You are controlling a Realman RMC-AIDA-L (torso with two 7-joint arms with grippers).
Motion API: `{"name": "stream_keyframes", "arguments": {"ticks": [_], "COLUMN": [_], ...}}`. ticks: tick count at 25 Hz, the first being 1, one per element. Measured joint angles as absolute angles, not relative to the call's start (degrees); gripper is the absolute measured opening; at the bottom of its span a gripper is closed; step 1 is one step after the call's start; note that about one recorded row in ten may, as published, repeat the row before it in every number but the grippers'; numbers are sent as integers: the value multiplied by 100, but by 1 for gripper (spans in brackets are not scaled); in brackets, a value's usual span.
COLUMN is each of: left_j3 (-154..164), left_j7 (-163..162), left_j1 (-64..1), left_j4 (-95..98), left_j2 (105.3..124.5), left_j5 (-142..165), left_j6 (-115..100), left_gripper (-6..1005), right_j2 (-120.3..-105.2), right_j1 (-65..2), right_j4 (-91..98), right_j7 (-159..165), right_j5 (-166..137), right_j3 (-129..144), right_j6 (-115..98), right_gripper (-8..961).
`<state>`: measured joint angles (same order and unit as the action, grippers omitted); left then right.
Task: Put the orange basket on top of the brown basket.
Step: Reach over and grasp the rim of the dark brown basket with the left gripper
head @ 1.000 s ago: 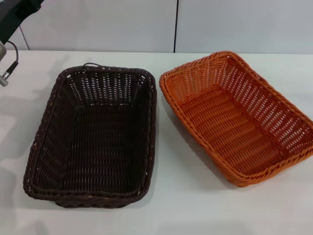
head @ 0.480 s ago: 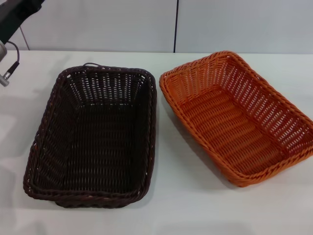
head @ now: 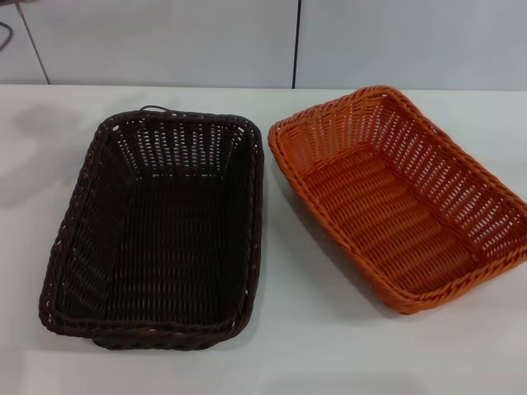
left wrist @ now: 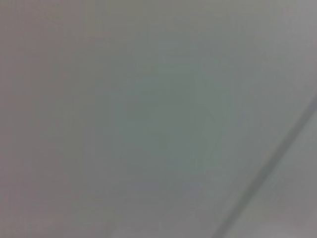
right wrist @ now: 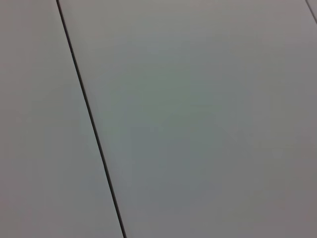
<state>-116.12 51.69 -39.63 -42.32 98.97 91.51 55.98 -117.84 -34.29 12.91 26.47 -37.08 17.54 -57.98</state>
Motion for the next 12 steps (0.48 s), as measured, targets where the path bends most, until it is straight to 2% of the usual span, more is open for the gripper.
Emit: {"name": "stream_keyframes", "arguments": {"ticks": [1,2,4,6,8,9,10,11,12], "left_j3": [-11612,-11600,-11615,-11640,-11683,-11746,-11963,-11963,-12127], "left_j7": [5169,4644,3752,3004,2410,2203,2058,2058,2032], "left_j1": [-3963,-4037,-4174,-4276,-4374,-4411,-4457,-4457,-4488], "left_j4": [-4232,-4473,-4963,-5459,-5995,-6250,-6586,-6586,-6739], "left_j2": [9897,9778,9664,9675,9812,9941,10176,10176,10317], "left_j5": [9151,9860,11084,12235,13360,13861,14457,14457,14730], "left_j6": [5598,5947,6589,7242,7885,8219,8707,8707,8933], "left_gripper": [789,789,787,786,785,784,783,783,782], "right_j2": [-11784,-11777,-11770,-11764,-11751,-11724,-11712,-11712,-11702], "right_j1": [-3429,-3432,-3440,-3446,-3446,-3442,-3440,-3440,-3436], "right_j4": [1291,1294,1312,1325,1330,1334,1334,1334,1335], "right_j7": [2647,2648,2647,2643,2640,2637,2636,2636,2636], "right_j5": [-3708,-3712,-3730,-3743,-3752,-3754,-3755,-3755,-3755], "right_j3": [1754,1763,1769,1771,1772,1773,1774,1774,1774], "right_j6": [-5798,-5740,-5653,-5604,-5597,-5595,-5595,-5595,-5594], "right_gripper": [546,545,545,544,544,543,543,543,543]}}
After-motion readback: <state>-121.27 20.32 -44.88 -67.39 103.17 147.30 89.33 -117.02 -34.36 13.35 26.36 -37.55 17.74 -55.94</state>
